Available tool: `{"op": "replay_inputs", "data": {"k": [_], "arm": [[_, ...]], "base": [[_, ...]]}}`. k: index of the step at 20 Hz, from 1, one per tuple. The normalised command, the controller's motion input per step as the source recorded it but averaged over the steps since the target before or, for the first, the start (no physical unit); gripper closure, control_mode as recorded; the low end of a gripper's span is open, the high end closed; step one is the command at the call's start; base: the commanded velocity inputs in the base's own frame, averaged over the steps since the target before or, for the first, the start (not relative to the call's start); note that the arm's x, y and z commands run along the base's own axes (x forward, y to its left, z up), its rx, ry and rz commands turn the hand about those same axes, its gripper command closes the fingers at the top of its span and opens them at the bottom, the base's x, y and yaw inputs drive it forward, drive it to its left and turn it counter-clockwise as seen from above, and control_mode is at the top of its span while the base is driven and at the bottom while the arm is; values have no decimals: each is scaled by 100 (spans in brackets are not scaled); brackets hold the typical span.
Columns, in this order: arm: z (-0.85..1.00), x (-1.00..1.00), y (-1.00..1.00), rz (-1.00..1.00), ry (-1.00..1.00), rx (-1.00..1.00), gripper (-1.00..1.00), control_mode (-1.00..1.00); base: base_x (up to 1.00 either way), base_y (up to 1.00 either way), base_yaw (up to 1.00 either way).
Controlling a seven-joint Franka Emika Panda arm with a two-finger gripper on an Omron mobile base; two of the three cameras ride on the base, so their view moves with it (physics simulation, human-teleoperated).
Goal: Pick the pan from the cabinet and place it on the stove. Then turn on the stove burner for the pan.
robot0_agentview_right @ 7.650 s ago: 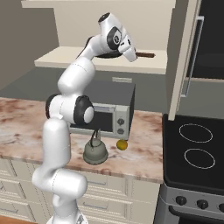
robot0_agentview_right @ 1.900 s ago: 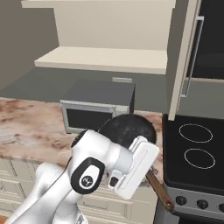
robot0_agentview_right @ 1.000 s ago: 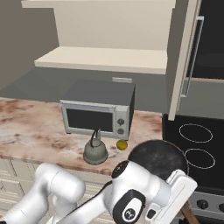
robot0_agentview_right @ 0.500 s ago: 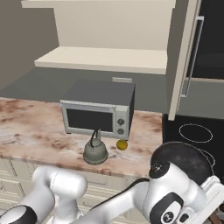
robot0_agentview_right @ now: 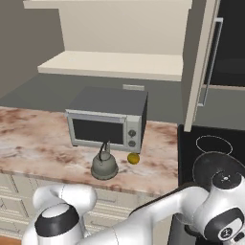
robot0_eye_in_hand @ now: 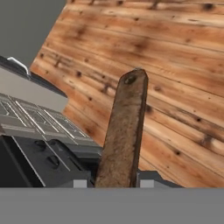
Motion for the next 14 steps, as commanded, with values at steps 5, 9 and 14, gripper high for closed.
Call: {"op": "replay_inputs", "data": {"k": [5,9,14], "arm": [[0,24,-51,0,2,6,100,-100],[-2,13,-39,0,0,0,100,-100],[-7,7,-35,2,0,0,100,-100]], "base": [[0,0,0],[0,0,0],[0,0,0]]}}
